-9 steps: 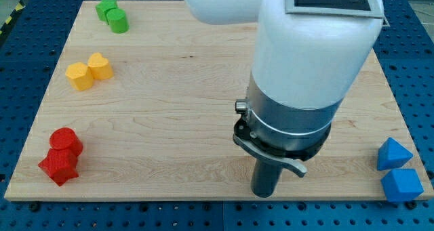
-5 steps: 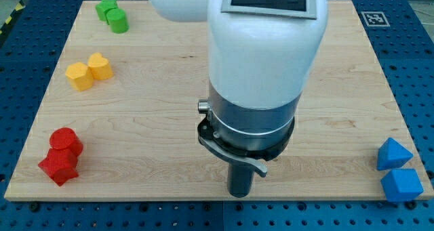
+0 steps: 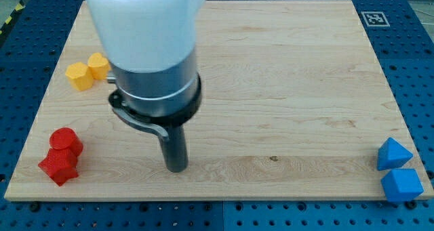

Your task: Separate red star from red circle

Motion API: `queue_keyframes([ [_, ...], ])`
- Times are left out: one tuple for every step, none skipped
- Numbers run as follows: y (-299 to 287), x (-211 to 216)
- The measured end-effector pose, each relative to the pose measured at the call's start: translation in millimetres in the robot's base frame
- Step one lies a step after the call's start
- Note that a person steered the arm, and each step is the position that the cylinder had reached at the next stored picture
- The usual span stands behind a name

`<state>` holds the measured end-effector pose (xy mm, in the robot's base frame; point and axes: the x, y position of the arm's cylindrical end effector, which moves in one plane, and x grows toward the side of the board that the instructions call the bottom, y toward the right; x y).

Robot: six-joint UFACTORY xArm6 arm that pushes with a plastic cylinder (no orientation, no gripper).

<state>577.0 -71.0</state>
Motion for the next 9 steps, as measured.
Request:
queue_keyframes([
  [-5, -32],
  [-42, -40],
  [-73, -41],
  [-99, -50],
  [-118, -65],
  [-139, -72],
  [-175, -72],
  [-192, -71],
  [-191, -52],
])
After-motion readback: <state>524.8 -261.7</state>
